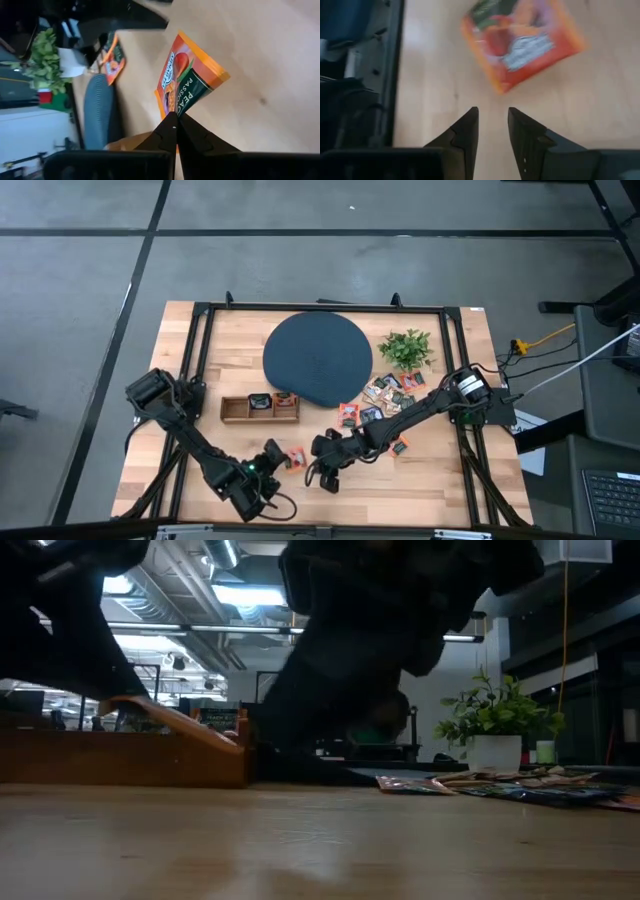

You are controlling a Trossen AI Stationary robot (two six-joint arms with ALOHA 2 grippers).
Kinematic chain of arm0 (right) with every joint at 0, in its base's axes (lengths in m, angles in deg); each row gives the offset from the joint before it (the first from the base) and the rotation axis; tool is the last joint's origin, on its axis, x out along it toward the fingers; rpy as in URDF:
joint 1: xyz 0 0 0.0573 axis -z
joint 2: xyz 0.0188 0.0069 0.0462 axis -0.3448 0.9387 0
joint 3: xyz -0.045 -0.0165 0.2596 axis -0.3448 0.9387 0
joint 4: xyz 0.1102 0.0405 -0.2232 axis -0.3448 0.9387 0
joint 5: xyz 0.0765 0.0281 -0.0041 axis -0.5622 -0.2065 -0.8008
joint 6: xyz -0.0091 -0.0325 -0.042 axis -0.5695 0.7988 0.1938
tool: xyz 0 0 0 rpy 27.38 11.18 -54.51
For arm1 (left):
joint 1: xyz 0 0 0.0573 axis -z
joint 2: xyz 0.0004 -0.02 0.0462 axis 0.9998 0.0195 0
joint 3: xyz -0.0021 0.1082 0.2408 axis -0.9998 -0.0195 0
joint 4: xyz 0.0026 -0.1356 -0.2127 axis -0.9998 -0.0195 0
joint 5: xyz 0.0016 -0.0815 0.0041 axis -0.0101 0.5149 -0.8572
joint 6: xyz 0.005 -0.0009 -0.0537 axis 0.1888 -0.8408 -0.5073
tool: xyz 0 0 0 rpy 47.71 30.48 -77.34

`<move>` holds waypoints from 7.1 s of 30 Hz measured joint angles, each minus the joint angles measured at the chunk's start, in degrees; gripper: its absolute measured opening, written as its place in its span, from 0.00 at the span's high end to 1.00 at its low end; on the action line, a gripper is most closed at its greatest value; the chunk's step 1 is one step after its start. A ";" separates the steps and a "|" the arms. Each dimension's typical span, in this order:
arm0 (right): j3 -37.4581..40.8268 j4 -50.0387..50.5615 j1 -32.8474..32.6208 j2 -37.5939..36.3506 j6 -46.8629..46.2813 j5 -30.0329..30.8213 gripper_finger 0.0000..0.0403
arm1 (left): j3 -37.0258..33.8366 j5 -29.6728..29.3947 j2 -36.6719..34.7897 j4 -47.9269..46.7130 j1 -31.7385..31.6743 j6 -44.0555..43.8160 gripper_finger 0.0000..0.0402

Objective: Pick & Place Tea
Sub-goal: Put the orange tea bag into the right section of the wooden organizer

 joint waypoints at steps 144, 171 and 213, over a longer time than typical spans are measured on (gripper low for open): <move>-0.04 5.46 -3.61 -3.45 4.36 41.91 0.98 | -27.56 35.89 -32.58 36.45 -27.17 -53.24 0.50; -0.07 1.69 -1.22 -3.45 11.89 41.77 0.85 | -27.56 35.08 -32.56 36.69 -25.88 -48.64 0.98; -0.13 46.00 -1.14 -9.14 -7.06 36.34 0.71 | -4.33 58.53 -33.83 -14.57 -45.19 -23.00 0.99</move>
